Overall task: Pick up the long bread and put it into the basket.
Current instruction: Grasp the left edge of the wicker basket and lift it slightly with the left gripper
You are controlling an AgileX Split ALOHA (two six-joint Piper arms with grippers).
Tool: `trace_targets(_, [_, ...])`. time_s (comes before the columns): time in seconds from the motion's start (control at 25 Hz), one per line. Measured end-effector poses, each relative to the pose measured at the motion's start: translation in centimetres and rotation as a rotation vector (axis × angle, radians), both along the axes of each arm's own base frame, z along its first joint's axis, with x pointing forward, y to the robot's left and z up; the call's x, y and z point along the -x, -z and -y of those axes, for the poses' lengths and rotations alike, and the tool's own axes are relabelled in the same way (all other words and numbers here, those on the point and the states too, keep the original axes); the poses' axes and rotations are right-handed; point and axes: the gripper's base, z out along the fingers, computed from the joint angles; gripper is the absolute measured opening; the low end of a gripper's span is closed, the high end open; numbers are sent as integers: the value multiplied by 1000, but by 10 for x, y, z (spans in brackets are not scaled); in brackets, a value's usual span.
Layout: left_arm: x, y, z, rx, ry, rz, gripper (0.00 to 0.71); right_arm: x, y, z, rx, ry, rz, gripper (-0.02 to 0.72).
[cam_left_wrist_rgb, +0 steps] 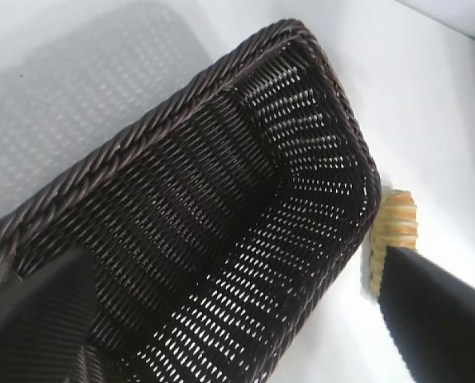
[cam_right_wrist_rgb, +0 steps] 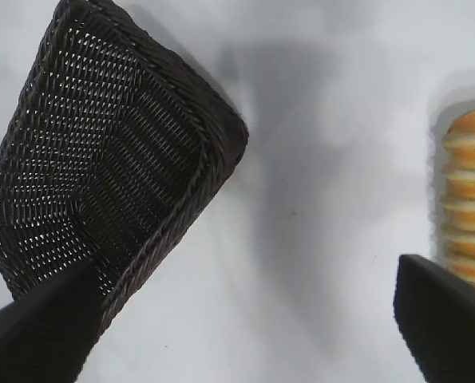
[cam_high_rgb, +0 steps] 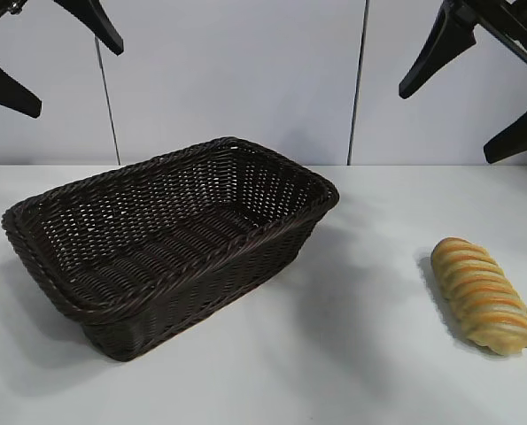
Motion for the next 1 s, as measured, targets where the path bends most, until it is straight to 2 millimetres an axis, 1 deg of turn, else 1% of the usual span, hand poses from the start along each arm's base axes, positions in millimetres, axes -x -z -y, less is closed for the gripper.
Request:
trace_targets(0.08, [11, 8, 1, -57, -38, -49, 695, 0, 0, 0, 0, 0, 0, 694])
trace_targets(0.16, [22, 24, 5, -102, -48, -103, 695, 0, 0, 0, 0, 0, 0, 694])
trace_targets(0.32, [39, 58, 17, -102, -80, -149, 695, 0, 0, 0, 0, 0, 0, 694])
trace_targets(0.4, [42, 71, 18, -98, -108, -155, 695, 0, 0, 0, 0, -1, -1, 694])
trace_targets(0.48, [41, 84, 18, -103, -126, -177, 695, 0, 0, 0, 0, -1, -2, 694])
trace_targets(0.72, [28, 119, 23, -100, -142, -237, 695, 1, 0, 0, 1, -10, -3, 694])
trace_targets(0.84, [24, 132, 27, -72, -147, -255, 695, 1, 0, 0, 2, -11, -2, 694])
trace_targets(1.0, [20, 138, 30, -50, -157, -253, 695, 1, 0, 0, 2, -11, -2, 694])
